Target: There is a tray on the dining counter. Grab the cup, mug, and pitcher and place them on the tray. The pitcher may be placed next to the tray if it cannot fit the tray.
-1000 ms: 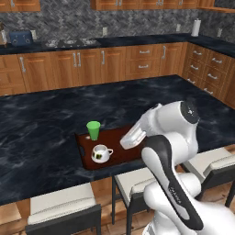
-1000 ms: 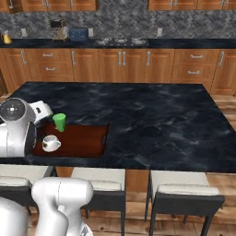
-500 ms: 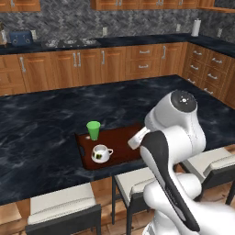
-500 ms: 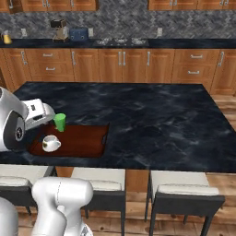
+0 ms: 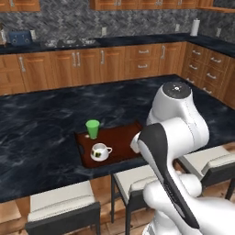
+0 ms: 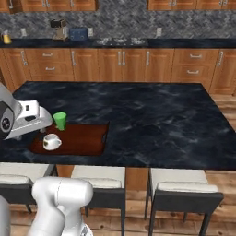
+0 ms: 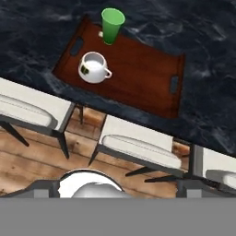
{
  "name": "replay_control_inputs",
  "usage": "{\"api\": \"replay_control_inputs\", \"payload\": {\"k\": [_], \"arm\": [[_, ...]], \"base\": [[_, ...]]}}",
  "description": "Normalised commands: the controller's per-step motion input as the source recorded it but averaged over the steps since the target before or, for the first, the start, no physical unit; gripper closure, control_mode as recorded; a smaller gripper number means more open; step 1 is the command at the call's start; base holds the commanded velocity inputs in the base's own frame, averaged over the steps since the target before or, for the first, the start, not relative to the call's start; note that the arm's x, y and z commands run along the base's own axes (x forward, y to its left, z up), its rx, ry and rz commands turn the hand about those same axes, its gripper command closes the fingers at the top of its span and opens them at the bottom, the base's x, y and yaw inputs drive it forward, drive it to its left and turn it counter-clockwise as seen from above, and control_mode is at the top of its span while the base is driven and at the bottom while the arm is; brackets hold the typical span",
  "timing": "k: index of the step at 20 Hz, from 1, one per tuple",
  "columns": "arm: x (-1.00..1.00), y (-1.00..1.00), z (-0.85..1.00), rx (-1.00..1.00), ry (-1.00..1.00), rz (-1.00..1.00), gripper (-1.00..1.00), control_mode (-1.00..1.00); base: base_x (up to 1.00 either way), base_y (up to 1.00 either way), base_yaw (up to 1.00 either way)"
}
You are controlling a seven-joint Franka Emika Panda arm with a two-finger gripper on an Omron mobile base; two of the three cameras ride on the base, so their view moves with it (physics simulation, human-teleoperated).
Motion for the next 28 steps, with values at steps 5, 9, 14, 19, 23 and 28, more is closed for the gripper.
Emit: {"api": "replay_control_inputs", "payload": {"k": [5,9,14,19,23,28], "arm": [[0.0,0.0,0.0,0.0,0.0,0.0,-1.0,1.0],[0.0,0.0,0.0,0.0,0.0,0.0,-1.0,1.0],[0.0,0.0,0.0,0.0,0.0,0.0,-1.0,1.0],[0.0,0.0,0.0,0.0,0.0,0.0,-1.0,1.0],[0.0,0.0,0.0,0.0,0.0,0.0,-1.0,1.0],[0.0,0.0,0.0,0.0,0.0,0.0,-1.0,1.0]], "base": [[-0.76,0.48,-0.03],[-0.31,0.96,0.0],[-0.03,1.0,0.0],[0.0,1.0,0.0],[0.0,1.0,0.0],[0.28,1.0,0.0]]}}
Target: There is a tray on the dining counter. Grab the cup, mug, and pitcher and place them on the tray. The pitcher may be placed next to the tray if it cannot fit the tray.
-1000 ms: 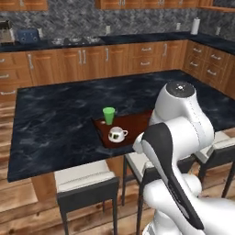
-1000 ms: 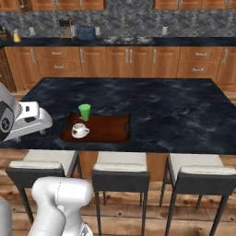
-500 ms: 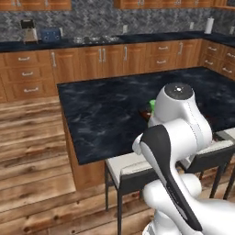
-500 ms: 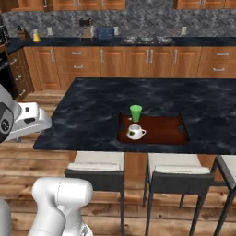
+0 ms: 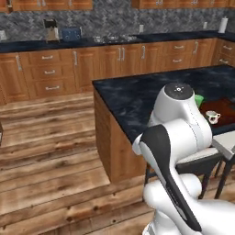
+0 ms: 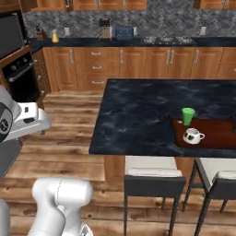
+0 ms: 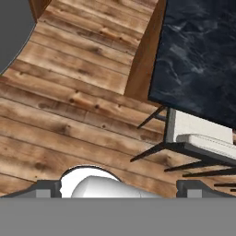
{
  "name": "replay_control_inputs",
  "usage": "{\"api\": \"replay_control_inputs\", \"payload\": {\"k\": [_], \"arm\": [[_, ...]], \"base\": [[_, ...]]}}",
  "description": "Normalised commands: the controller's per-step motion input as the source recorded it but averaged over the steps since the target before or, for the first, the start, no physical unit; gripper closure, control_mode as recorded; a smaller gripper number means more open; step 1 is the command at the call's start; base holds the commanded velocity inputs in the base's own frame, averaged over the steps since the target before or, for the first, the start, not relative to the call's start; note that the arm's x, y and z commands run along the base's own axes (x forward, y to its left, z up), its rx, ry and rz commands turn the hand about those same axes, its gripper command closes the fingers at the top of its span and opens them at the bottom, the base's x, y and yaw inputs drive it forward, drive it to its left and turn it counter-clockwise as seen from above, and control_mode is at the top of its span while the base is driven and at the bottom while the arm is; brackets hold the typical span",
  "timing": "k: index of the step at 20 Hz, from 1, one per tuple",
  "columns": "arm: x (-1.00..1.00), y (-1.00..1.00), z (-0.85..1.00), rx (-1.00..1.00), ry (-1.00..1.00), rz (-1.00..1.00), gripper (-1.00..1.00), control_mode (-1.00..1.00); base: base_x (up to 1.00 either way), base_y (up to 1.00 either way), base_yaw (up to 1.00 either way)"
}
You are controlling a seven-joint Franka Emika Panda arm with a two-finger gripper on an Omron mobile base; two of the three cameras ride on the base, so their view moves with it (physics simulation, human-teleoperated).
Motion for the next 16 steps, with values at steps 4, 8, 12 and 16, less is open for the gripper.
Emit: {"api": "replay_control_inputs", "payload": {"k": [4,8,12,16], "arm": [[0.0,0.0,0.0,0.0,0.0,0.0,-1.0,1.0],[0.0,0.0,0.0,0.0,0.0,0.0,-1.0,1.0],[0.0,0.0,0.0,0.0,0.0,0.0,-1.0,1.0],[0.0,0.0,0.0,0.0,0.0,0.0,-1.0,1.0]], "base": [[0.55,1.0,-0.01],[0.72,0.99,-0.02],[0.88,0.8,-0.02],[0.97,0.44,-0.01]]}}
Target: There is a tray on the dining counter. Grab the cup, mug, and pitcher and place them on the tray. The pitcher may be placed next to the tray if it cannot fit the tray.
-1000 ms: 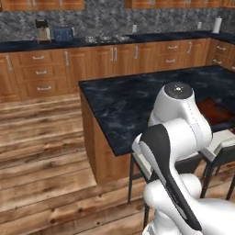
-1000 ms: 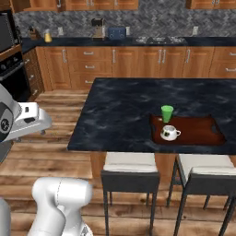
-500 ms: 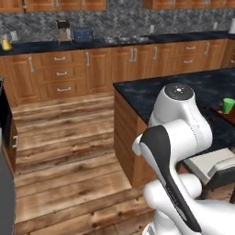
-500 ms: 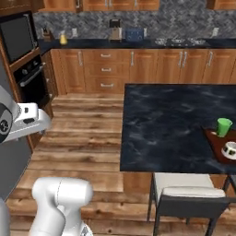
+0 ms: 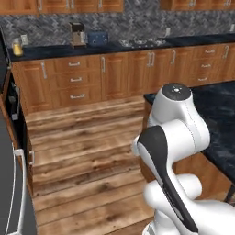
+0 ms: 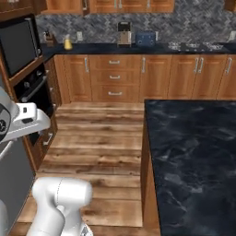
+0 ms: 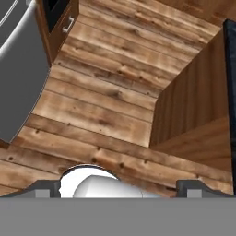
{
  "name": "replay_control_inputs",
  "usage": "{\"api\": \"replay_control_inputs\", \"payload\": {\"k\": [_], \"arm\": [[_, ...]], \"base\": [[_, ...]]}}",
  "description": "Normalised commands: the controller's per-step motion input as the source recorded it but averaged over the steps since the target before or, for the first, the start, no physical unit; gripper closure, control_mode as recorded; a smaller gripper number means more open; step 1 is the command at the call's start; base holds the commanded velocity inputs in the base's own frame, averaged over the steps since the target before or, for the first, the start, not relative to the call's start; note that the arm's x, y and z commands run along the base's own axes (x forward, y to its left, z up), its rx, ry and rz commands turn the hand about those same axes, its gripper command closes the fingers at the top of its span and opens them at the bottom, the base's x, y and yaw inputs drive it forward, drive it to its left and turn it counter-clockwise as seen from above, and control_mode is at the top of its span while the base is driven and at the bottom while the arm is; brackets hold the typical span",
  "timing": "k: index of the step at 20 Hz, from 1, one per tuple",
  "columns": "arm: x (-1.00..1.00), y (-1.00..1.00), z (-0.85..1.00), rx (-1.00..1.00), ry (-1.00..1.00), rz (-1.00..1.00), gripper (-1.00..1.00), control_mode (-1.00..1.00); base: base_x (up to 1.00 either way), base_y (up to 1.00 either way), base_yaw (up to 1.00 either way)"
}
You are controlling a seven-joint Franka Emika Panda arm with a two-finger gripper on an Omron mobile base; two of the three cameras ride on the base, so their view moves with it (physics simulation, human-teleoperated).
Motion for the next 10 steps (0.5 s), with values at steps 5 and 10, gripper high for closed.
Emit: {"api": "replay_control_inputs", "payload": {"k": [5,10], "arm": [[0.0,0.0,0.0,0.0,0.0,0.0,-1.0,1.0],[0.0,0.0,0.0,0.0,0.0,0.0,-1.0,1.0]], "base": [[1.0,0.05,0.0],[1.0,0.08,0.0]]}}
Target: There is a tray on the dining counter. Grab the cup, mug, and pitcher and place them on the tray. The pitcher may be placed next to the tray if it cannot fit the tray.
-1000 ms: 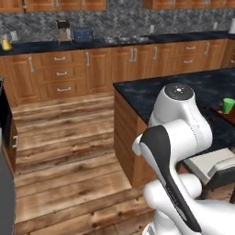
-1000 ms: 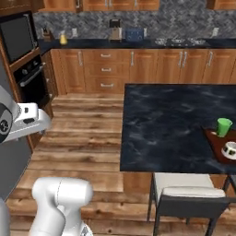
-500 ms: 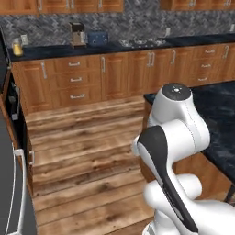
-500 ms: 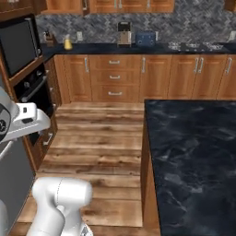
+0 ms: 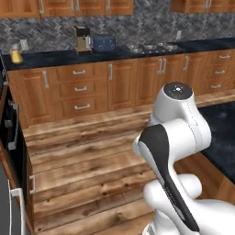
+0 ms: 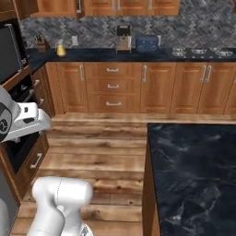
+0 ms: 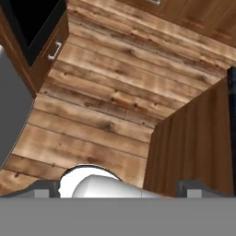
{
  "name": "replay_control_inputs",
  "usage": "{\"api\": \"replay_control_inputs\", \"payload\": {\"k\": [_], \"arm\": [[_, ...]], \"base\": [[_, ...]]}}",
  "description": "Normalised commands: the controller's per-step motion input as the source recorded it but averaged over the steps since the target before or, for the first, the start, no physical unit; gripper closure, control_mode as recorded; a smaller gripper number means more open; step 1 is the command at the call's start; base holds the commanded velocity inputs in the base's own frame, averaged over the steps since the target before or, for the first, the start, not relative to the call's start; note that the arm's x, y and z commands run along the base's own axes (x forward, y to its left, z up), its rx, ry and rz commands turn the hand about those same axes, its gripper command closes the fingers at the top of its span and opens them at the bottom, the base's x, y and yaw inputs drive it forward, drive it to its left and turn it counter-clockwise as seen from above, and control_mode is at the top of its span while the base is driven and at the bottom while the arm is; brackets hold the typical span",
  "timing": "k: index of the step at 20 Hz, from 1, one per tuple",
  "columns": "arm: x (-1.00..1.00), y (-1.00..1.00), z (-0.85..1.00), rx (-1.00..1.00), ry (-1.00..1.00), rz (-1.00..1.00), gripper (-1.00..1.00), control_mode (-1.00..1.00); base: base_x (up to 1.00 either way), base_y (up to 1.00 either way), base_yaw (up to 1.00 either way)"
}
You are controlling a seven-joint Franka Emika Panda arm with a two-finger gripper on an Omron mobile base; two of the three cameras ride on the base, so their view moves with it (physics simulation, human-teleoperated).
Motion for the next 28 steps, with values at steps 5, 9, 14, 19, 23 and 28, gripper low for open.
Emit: {"api": "replay_control_inputs", "payload": {"k": [5,9,14,19,23,28], "arm": [[0.0,0.0,0.0,0.0,0.0,0.0,-1.0,1.0],[0.0,0.0,0.0,0.0,0.0,0.0,-1.0,1.0],[0.0,0.0,0.0,0.0,0.0,0.0,-1.0,1.0],[0.0,0.0,0.0,0.0,0.0,0.0,-1.0,1.0],[0.0,0.0,0.0,0.0,0.0,0.0,-1.0,1.0],[0.0,0.0,0.0,0.0,0.0,0.0,-1.0,1.0]], "base": [[1.0,0.23,0.0],[1.0,0.24,0.0],[1.0,0.28,0.0],[1.0,0.37,0.0],[1.0,0.45,0.0],[0.99,0.56,0.0]]}}
